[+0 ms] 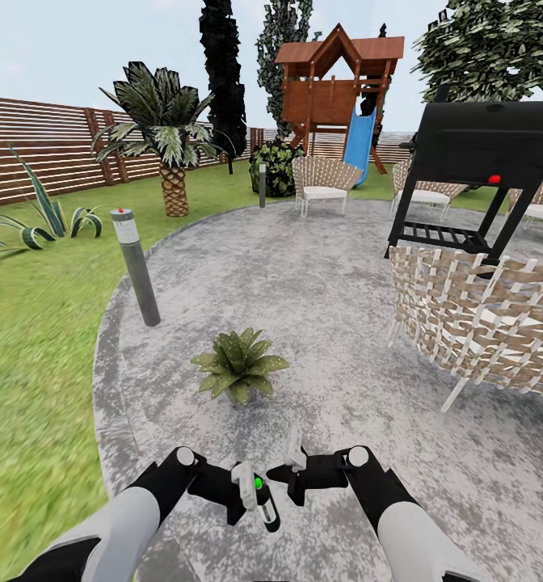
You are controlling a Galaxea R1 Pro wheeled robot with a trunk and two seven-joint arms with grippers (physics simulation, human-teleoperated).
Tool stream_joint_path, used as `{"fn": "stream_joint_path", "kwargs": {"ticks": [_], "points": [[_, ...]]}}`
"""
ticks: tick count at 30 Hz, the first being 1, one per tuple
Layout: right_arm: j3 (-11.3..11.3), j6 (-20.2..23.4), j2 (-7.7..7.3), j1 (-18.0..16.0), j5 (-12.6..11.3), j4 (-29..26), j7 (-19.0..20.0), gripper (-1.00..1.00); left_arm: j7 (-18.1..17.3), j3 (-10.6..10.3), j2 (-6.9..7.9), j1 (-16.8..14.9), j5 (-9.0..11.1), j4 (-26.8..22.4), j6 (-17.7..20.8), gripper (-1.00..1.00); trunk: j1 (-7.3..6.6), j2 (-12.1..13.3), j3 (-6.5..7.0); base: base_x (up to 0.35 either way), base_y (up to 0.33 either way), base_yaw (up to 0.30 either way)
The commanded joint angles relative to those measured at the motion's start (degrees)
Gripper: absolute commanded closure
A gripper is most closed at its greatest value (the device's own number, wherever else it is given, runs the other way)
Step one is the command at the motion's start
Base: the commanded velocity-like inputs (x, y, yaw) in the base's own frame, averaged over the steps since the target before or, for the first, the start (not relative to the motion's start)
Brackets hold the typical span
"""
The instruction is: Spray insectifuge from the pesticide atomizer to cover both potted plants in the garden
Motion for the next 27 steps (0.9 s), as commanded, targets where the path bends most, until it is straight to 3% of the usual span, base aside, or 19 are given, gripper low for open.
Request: {"fn": "stream_joint_path", "kwargs": {"ticks": [1, 27], "points": [[-0.5, -0.2, 0.09, 0.0, 0.5, -0.1, 0.3, 1.0, -0.2, 0.5, -0.06, 0.0, -0.5, -0.4, -0.3, 1.0, -0.01, 0.0, -0.05, 0.0, 0.0, 0.0], [-0.5, -0.2, 0.09, 0.0, 0.5, -0.1, 0.3, 1.0, -0.8, 0.6, -0.33, 0.1, 0.8, -1.7, -0.4, 1.0, -0.01, 0.0, -0.05, 0.0, 0.0, 0.0]]}}
